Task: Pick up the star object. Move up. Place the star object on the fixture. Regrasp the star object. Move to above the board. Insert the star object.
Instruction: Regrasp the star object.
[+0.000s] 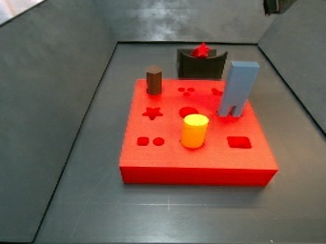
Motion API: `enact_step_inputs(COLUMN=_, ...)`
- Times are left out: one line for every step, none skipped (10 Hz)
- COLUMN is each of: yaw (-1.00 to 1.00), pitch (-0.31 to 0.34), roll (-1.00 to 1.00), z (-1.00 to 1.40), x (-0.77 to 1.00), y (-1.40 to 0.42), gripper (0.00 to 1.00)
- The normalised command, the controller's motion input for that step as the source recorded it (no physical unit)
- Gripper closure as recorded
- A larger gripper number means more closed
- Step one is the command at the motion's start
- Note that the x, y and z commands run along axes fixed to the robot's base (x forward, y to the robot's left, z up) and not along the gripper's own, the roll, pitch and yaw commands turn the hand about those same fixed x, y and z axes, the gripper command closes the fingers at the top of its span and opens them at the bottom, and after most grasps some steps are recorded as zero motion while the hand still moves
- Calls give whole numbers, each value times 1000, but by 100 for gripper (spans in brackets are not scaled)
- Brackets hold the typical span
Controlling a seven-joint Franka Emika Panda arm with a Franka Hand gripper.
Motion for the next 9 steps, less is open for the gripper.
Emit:
enact_step_inputs(yaw=205, pitch=124, roll=354, z=-15, x=101, y=-41, gripper=0)
enact_step_inputs(yaw=209, pitch=88, roll=244, z=-6, x=92, y=-30, gripper=0)
enact_step_inputs(yaw=207, pitch=41, roll=175, z=-8, x=79, y=-33, gripper=0)
enact_step_inputs(yaw=218, pitch=85, roll=167, z=-1000, x=33, y=72, gripper=0)
enact_step_inputs(yaw=196, pitch=63, roll=162, z=-1000, x=40, y=71, gripper=0)
enact_step_inputs(yaw=182, pitch=21, roll=149, z=-1000, x=53, y=63, gripper=0)
enact_step_inputs(yaw=164, pitch=-14, roll=127, z=-1000, x=63, y=57, gripper=0)
enact_step_inputs(yaw=145, pitch=-41, roll=105, z=-1000, x=73, y=54, gripper=0)
enact_step_inputs(yaw=129, pitch=-61, roll=95, z=-1000, x=77, y=52, gripper=0)
